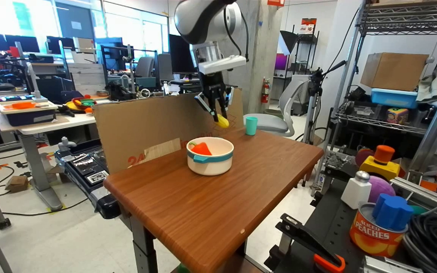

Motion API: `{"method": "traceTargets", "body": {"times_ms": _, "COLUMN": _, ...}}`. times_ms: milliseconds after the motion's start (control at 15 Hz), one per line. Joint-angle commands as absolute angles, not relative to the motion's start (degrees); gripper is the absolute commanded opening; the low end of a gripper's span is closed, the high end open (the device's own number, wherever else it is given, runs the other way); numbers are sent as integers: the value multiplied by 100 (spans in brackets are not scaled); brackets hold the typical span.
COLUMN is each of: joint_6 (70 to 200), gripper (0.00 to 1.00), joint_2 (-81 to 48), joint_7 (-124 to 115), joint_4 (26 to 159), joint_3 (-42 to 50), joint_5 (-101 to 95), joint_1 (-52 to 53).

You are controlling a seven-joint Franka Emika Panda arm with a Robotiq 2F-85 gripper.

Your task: Pick up the yellow toy and move it to the right.

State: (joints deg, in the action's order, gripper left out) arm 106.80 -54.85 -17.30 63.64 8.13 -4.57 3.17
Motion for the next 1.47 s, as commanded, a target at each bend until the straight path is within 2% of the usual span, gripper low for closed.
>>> {"method": "traceTargets", "body": {"times_ms": 0, "joint_6": 10794, "gripper": 8, "joint_2": -4423, "joint_7": -2155, "joint_4": 7491, "joint_3": 843, "joint_5": -656, "joint_1": 636}}
{"method": "traceTargets", "body": {"times_ms": 400, "joint_6": 11234, "gripper": 8, "joint_2": -3338, "joint_7": -2754, "joint_4": 9185, "joint_3": 1039, "joint_5": -1095, "joint_1": 690}}
{"method": "traceTargets", "body": {"times_ms": 867, "joint_6": 12491, "gripper": 8, "joint_2": -2632, "joint_7": -2896, "joint_4": 11233, "joint_3": 1384, "joint_5": -2135, "joint_1": 514}}
{"method": "traceTargets", "body": {"times_ms": 1400, "joint_6": 12249, "gripper": 8, "joint_2": -2761, "joint_7": -2948, "joint_4": 11823, "joint_3": 1439, "joint_5": -2421, "joint_1": 378}}
